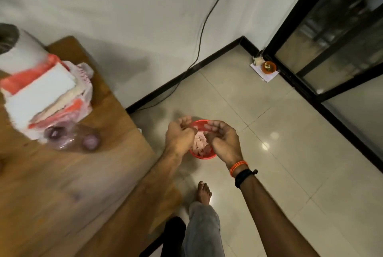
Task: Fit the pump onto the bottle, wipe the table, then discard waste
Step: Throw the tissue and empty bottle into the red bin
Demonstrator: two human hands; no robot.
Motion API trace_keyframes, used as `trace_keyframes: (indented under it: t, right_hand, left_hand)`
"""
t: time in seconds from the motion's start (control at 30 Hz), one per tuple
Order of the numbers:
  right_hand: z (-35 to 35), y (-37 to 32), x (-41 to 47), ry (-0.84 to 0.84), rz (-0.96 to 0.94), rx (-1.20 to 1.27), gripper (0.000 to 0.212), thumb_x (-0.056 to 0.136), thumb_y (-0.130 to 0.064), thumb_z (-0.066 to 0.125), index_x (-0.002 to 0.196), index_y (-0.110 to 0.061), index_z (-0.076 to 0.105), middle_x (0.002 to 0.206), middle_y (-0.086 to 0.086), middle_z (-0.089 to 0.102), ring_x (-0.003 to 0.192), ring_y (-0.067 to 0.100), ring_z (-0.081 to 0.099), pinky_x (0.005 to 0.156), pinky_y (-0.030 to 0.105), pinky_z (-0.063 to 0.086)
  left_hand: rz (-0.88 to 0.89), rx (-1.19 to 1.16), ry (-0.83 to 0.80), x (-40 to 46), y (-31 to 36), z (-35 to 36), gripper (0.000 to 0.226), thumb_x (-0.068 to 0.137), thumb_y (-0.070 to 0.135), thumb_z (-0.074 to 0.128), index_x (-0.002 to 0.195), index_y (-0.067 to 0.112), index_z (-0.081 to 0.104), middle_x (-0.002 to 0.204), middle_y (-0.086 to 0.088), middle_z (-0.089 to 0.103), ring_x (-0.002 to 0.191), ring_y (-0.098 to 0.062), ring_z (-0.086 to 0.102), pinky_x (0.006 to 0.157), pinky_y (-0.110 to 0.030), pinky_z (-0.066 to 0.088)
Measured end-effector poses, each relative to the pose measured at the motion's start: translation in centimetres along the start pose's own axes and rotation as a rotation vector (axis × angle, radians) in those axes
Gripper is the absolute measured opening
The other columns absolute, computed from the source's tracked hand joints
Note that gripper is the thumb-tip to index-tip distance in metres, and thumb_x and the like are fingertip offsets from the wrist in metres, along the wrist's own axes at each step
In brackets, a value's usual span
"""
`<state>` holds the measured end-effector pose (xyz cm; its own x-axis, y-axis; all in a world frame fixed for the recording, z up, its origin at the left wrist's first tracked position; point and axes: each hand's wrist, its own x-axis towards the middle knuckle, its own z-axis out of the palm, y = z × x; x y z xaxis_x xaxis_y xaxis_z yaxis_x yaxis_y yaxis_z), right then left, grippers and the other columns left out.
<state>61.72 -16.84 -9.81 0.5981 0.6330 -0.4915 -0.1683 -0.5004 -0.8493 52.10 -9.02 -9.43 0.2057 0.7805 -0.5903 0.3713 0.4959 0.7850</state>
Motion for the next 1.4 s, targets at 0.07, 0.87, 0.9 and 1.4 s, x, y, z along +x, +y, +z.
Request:
trace_keyframes:
  t: [0.07,0.87,0.9,1.4]
  right_hand:
    - [1.7,-2.2,-2.5,-0.047,-0.060,-0.014,0.030,0.084,0.014,0.057,0.108,-0.004,0.063,0.107,0.009,0.069,0.078,-0.007,0.065,0.074,0.007,0.050]
    - [22.6,-9.4,-10.7,-0.329,-0.252,-0.456,0.057,0.068,-0.035,0.082,0.120,-0.032,0.058,0.105,-0.019,0.064,0.098,0.005,0.058,0.084,0.017,0.045]
    - [22.6,-9.3,-10.7,-0.329,-0.243,-0.460,0.055,0.069,-0.034,0.082,0.119,-0.032,0.059,0.113,-0.013,0.066,0.104,0.010,0.059,0.092,0.025,0.048]
    - [10.8,-10.4,-7.2,-0.148,-0.246,-0.231,0.052,0.079,-0.002,0.071,0.125,-0.023,0.062,0.116,-0.011,0.067,0.107,0.002,0.061,0.078,0.007,0.050]
  left_hand:
    - [0.043,-0.028,0.051,-2.6,0.9,-3.4,0.031,0.080,0.005,0.069,0.110,0.014,0.064,0.107,0.003,0.068,0.099,-0.010,0.062,0.097,-0.023,0.046]
    - [0.038,-0.214,0.132,-8.6,2.5,-28.0,0.051,0.086,0.007,0.069,0.134,0.013,0.053,0.135,-0.004,0.057,0.124,-0.023,0.053,0.103,-0.045,0.049]
    - [0.044,-0.197,0.119,-8.5,2.6,-27.9,0.050,0.084,0.005,0.069,0.131,0.015,0.057,0.131,-0.004,0.060,0.122,-0.023,0.054,0.102,-0.046,0.049]
    - [0.117,-0.186,-0.029,-7.2,7.6,-16.6,0.035,0.077,-0.004,0.070,0.105,0.017,0.069,0.107,-0.004,0.073,0.106,-0.018,0.066,0.096,-0.043,0.054]
